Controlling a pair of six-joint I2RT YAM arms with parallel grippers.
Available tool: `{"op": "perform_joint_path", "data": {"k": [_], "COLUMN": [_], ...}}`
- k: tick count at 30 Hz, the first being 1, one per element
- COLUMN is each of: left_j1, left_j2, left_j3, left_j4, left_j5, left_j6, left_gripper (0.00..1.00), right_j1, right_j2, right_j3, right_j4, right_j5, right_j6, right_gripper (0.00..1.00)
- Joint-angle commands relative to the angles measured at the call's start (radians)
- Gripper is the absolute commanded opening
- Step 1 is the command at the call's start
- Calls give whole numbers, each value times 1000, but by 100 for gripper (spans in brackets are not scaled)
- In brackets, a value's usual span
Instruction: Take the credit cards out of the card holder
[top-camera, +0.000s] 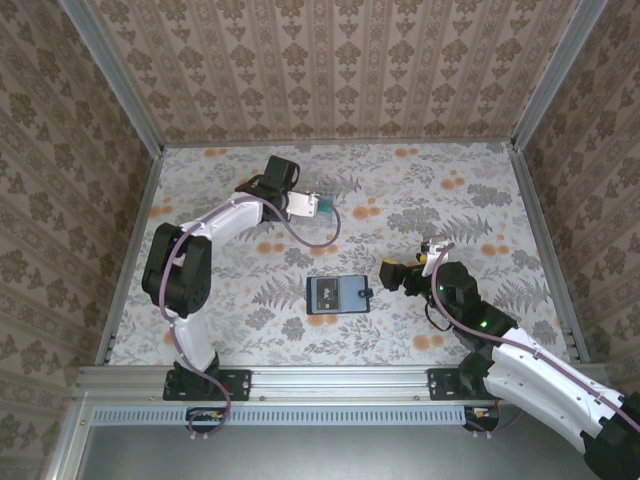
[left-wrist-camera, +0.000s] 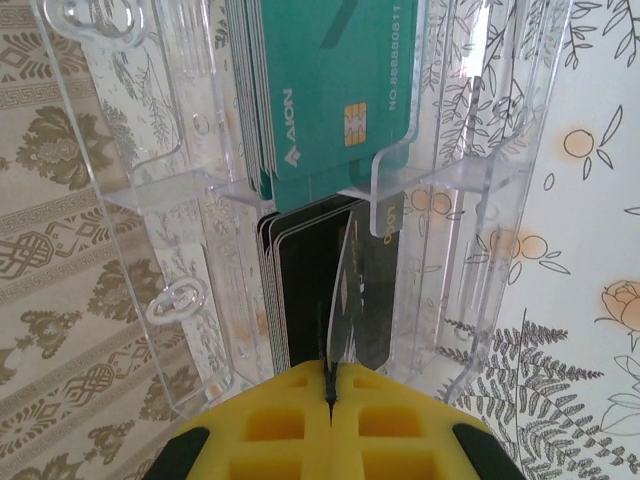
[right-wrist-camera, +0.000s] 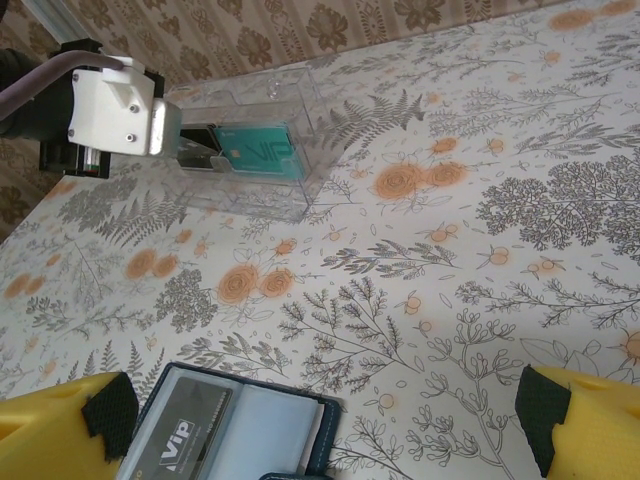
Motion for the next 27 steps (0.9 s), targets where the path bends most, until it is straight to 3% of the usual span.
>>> {"op": "perform_joint_path", "data": {"k": [1, 5, 10, 20, 27], "left_j1": [-6, -14, -14, -6, -3], "left_j2": [17, 29, 43, 70, -25], "left_j3": [30, 34, 42, 56, 60], "left_j4": [-31, -29, 1, 65, 45], "left_j5": [-5, -13, -35, -74, -12], "left_j6": [-2, 1, -7, -40, -221], "left_gripper": [0, 0, 26, 26, 26], "right_j1": [-6, -7, -7, -9, -10], "right_j2": [-1, -1, -1, -3, -2], "right_j3": [-6, -6, -6, -8, -8], "right_j4": [9, 9, 8, 9, 11], "right_j5": [-10, -13, -12, -12, -12], "right_j6": [16, 16, 17, 17, 16], "right_gripper": [100, 100, 100, 100, 100]}}
